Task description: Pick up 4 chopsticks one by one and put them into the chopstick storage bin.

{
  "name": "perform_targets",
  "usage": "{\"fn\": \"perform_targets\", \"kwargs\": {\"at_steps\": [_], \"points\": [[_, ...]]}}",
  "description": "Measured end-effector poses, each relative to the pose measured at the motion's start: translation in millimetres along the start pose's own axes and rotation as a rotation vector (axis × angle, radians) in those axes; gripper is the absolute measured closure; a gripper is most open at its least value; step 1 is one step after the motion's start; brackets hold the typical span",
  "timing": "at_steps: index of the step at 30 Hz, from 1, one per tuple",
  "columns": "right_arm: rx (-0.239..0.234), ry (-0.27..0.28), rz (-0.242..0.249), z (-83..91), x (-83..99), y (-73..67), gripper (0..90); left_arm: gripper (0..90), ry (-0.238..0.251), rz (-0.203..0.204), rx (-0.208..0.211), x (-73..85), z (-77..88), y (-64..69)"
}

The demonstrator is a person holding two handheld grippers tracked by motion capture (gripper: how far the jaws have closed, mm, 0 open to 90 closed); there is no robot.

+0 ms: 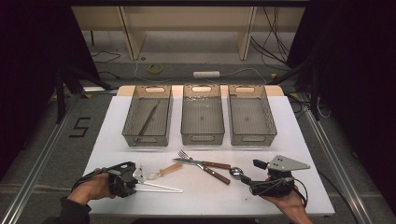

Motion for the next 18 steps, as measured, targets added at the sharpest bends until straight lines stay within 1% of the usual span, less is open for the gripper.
{"fn": "perform_targets", "kwargs": {"at_steps": [4,5,6,10,12,15,16,18], "points": [[0.0,-0.001,0.001,-0.1,-0.2,-0.5,25.5,76.8,0.01,-0.013,-0.004,-0.1,-0.6,1.7],[0.001,-0.001,0.001,-0.2,-0.2,-0.3,25.5,76.9,0.008,-0.019,-0.003,-0.1,-0.5,1.7],[0.0,-0.001,0.0,-0.3,-0.1,-0.2,25.5,77.1,0.002,-0.034,-0.001,-0.1,-0.1,1.4],[0.0,-0.002,0.0,-0.5,0.1,-0.3,25.6,77.9,0.004,-0.04,-0.004,-0.6,-0.3,2.2],[0.0,-0.004,0.001,-0.6,0.1,-0.3,25.6,78.3,0.003,-0.056,-0.003,-0.8,-0.4,2.5],[0.0,-0.002,0.0,-0.4,0.0,-0.2,25.6,78.9,0.005,-0.061,-0.004,-0.7,-0.4,3.0],[0.0,-0.002,0.0,-0.4,0.0,-0.3,25.7,79.1,-0.001,-0.071,-0.003,-0.7,-0.1,2.5],[-0.001,-0.002,0.001,-0.6,0.1,-0.5,25.7,79.3,-0.001,-0.073,-0.004,-0.8,-0.1,2.7]]}}
Point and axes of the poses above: each handheld gripper's, and its own axes: z roughly backward along the jaws, x roughly out of its underside, y roughly to its right, the point moved 1 cm from there along -z, roughly forward along the jaws, and after that the axes turned 6 degrees about -z, right-handed, at the moved point
